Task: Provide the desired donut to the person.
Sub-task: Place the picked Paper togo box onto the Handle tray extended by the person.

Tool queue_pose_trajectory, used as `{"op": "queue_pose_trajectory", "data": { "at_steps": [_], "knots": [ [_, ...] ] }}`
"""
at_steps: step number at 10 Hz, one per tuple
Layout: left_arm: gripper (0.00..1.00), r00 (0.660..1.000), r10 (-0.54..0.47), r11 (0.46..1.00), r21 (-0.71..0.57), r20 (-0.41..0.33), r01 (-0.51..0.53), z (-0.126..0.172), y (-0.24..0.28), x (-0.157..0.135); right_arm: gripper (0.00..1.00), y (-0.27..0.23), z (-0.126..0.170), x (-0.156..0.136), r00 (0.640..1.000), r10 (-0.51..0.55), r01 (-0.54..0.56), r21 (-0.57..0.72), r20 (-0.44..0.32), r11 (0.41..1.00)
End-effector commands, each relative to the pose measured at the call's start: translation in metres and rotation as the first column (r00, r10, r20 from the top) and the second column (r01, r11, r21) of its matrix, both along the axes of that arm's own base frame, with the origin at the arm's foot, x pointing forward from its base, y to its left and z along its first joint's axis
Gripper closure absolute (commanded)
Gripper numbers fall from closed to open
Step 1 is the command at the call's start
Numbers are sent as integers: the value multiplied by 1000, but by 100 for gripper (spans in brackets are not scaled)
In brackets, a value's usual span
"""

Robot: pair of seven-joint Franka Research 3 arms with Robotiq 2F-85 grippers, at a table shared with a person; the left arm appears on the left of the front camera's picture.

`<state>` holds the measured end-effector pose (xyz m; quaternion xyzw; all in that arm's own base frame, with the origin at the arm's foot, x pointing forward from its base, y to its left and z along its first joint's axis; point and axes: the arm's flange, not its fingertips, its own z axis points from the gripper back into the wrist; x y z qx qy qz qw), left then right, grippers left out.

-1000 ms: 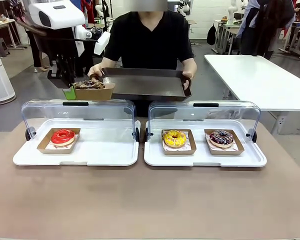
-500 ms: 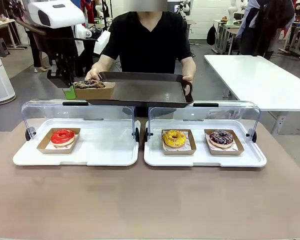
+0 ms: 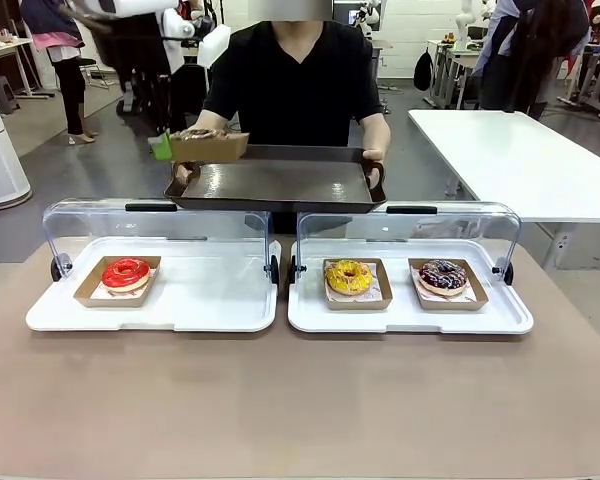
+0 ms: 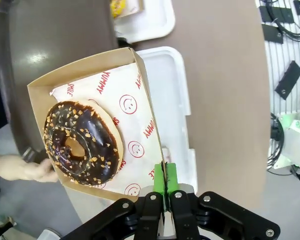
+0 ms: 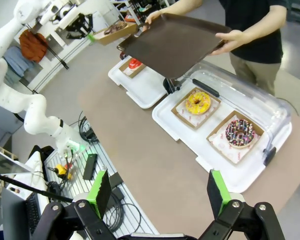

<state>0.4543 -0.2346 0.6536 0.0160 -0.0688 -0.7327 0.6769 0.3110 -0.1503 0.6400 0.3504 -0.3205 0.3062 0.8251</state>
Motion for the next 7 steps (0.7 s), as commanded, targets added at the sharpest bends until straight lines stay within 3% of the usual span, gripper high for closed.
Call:
{"op": "queue_pose_trajectory", "data": {
  "at_steps": [1, 5, 7],
  "knots": [
    [99, 999, -42, 999, -1, -19, 42, 6, -9, 46, 0, 1, 0, 0, 1000, 9, -9, 11, 5, 1000],
    [99, 998, 19, 999, 27, -56, -18, -40, -10, 111, 0, 1, 0, 0, 1000, 9, -9, 11, 5, 1000],
    [99, 998, 17, 999, 40, -59, -15, -58, -11, 120, 0, 1, 0, 0, 1000, 9, -9, 11, 5, 1000]
  ]
}}
